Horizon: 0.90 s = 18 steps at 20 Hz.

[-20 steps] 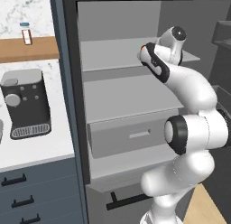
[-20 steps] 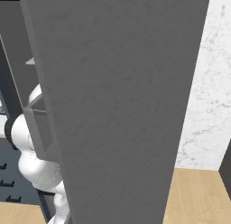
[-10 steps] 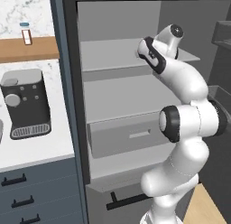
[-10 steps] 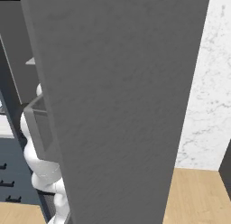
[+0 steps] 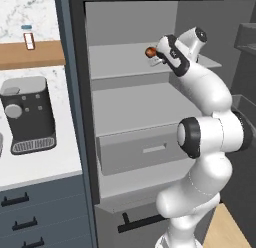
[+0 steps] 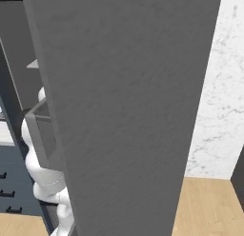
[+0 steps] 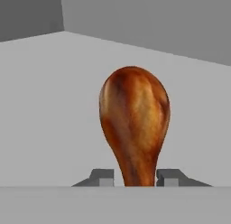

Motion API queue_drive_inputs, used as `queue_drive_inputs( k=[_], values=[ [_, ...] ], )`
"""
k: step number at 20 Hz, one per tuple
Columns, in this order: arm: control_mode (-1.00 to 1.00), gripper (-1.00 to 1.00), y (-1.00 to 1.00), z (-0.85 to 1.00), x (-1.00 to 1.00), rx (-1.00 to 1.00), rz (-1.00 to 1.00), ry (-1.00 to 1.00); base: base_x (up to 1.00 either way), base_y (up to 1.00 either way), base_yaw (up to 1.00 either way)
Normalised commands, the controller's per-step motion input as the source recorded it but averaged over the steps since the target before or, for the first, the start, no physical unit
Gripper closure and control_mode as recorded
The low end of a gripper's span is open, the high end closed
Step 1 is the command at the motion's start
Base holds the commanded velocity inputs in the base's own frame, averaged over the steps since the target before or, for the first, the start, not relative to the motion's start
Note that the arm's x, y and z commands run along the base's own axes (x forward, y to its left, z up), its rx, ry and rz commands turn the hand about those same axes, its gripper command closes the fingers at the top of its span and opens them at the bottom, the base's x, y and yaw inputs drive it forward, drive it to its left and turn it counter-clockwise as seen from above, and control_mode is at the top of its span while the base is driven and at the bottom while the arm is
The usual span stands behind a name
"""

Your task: Place one cucumber and one chicken drumstick in each tupperware on the nearby counter, to pack two identical lunches.

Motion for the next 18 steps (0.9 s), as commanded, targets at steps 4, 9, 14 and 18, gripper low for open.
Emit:
queue_drive_inputs(
  k=[4,9,14,18],
  values=[
    [-1.00,1.00,0.93,0.36,-0.59,-0.19,0.07,0.35,0.00,0.00,0.00],
    [-1.00,1.00,0.24,-0.07,-1.00,-0.16,0.00,0.04,0.00,0.00,0.00],
    [-1.00,1.00,0.00,-0.52,-1.00,-0.08,0.00,-0.23,0.00,0.00,0.00],
    [-1.00,1.00,0.01,-0.19,-1.00,-0.02,0.00,-0.17,0.00,0.00,0.00]
  ],
)
